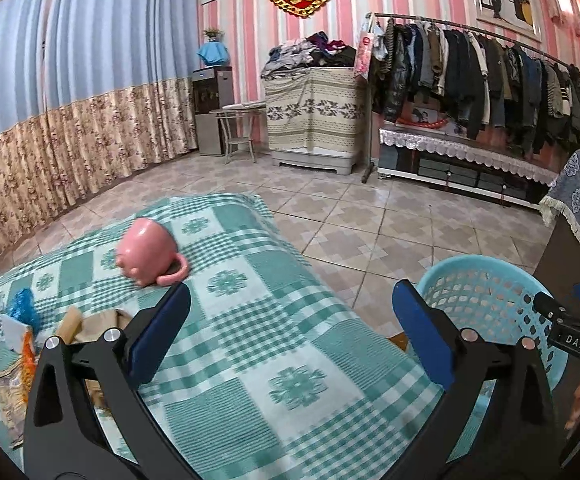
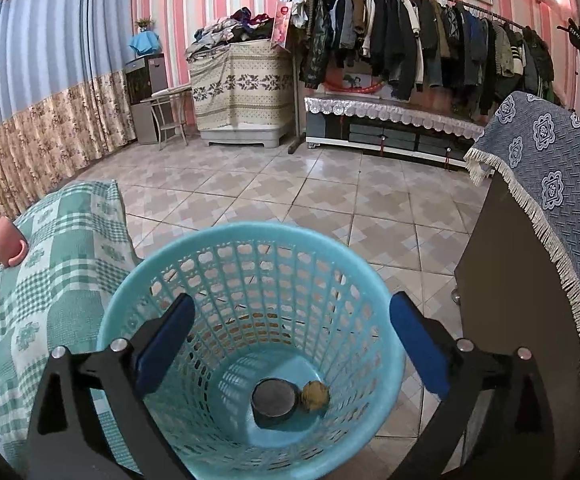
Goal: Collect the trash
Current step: 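Move both tools back over the trash on the bed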
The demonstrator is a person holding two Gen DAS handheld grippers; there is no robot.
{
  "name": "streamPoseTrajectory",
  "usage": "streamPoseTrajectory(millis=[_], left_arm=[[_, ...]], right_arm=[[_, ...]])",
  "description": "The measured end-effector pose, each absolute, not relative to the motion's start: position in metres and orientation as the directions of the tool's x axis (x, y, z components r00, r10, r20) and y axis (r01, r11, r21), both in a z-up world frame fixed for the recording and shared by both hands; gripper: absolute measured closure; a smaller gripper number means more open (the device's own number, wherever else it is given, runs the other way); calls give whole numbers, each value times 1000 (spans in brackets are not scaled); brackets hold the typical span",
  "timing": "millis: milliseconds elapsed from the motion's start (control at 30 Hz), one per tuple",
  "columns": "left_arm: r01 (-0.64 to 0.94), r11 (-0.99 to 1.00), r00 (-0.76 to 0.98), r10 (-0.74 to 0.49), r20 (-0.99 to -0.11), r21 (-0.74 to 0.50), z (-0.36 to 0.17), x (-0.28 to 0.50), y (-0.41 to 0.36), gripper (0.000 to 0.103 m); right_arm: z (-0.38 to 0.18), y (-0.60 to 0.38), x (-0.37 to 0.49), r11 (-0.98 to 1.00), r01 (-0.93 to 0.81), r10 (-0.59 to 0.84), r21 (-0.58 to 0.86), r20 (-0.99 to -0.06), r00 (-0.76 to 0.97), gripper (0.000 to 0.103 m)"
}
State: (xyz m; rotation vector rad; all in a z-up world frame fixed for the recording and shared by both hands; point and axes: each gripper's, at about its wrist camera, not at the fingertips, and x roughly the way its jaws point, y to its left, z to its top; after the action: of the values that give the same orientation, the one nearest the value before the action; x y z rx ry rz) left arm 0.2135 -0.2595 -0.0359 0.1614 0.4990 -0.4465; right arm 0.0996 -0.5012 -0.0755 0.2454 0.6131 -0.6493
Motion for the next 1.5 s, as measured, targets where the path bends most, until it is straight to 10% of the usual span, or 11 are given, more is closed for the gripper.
streamPoseTrajectory(millis=[1500], left_arm=[[-26,998,806,51,-590,50,-79,216,76,5]], right_arm=[[-83,-203,214,997,51,-79,-65,-576,813,5]])
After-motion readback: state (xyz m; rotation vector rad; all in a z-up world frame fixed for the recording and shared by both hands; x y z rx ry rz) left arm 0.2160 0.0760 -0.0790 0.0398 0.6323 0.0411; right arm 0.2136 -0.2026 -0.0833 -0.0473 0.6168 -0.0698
